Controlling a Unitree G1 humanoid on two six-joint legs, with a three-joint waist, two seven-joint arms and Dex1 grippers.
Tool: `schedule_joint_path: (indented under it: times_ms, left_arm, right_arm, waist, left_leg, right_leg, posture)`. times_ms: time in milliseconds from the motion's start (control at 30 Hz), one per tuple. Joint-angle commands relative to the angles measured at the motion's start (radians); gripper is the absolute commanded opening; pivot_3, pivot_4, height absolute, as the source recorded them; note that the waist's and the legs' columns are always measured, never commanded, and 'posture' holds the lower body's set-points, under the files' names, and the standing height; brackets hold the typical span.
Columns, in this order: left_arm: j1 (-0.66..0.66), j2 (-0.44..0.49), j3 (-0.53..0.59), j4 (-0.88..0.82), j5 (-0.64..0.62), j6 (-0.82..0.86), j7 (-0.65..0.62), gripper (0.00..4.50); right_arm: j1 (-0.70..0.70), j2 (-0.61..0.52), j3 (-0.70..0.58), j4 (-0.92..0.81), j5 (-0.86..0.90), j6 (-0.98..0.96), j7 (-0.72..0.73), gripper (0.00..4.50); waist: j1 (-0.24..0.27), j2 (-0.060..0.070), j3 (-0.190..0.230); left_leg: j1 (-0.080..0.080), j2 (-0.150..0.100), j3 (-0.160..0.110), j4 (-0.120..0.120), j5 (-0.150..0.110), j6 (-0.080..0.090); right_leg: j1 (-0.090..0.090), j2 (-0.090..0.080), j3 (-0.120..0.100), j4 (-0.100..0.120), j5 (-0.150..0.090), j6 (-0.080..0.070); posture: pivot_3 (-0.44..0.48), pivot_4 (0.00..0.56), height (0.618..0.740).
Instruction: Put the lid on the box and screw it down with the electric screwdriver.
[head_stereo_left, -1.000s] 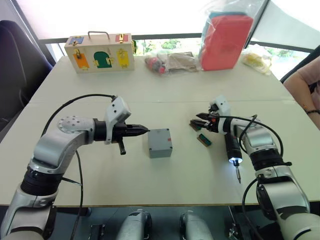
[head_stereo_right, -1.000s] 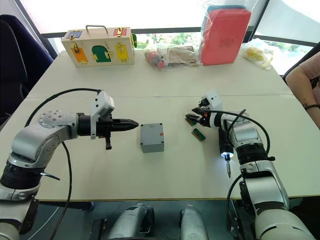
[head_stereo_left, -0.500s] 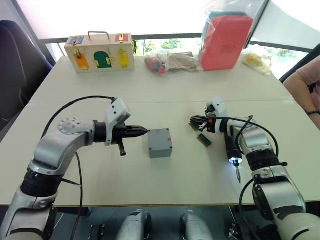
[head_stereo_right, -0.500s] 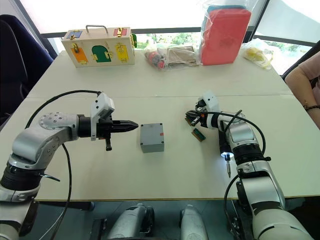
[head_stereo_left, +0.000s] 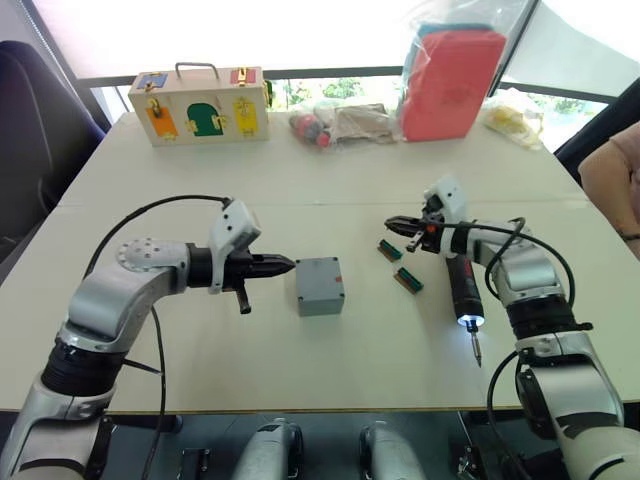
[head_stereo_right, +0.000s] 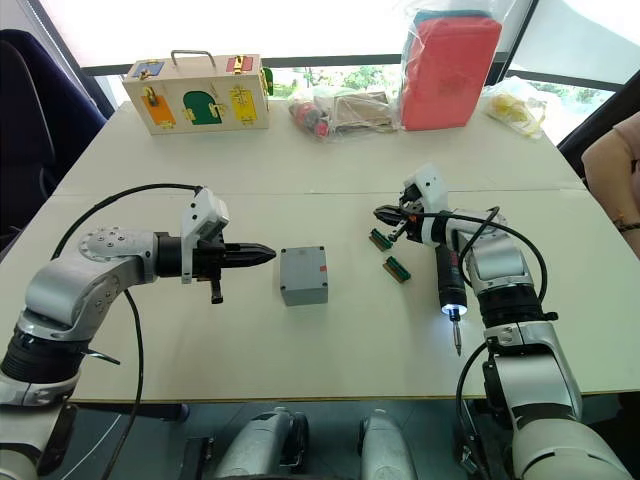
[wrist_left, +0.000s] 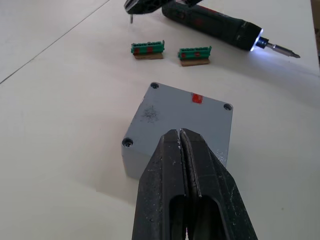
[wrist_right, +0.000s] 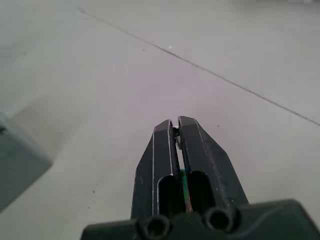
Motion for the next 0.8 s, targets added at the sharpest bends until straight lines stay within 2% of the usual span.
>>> schedule_joint_path:
  times_ms: [33,233,800]
  left_arm:
    - [0.020,0.051,0.029,-0.013,-0.014,-0.019,-0.039,0.00]
    - [0.039,0.080,0.037,-0.016,-0.019,-0.021,-0.052,0.00]
    - [0.053,0.064,0.035,-0.029,-0.032,-0.020,-0.019,0.00]
  right_arm:
    - [0.053,0.018,0.012,-0.219,0.093,0.098,0.038,0.08]
    - [0.114,0.069,0.069,-0.324,0.105,0.151,0.006,0.08]
    - [0.116,0.099,0.114,-0.323,0.101,0.154,-0.020,0.08]
  waist:
    - [0.001,0.000,0.000]
    - [0.004,0.000,0.000]
    - [0.002,0.000,0.000]
  left_leg:
    - [0.000,0.000,0.000,0.000,0.000,0.000]
    - [0.000,0.000,0.000,0.000,0.000,0.000]
    - [0.000,0.000,0.000,0.000,0.000,0.000]
  right_leg:
    - [0.000,0.000,0.000,0.000,0.000,0.000]
    - [0.000,0.000,0.000,0.001,0.000,0.000]
    - [-0.001,0.000,0.000,0.001,0.000,0.000]
  posture:
    - [0.000,0.150,0.740]
    - [0.000,0.150,0.740]
    - [0.000,0.150,0.740]
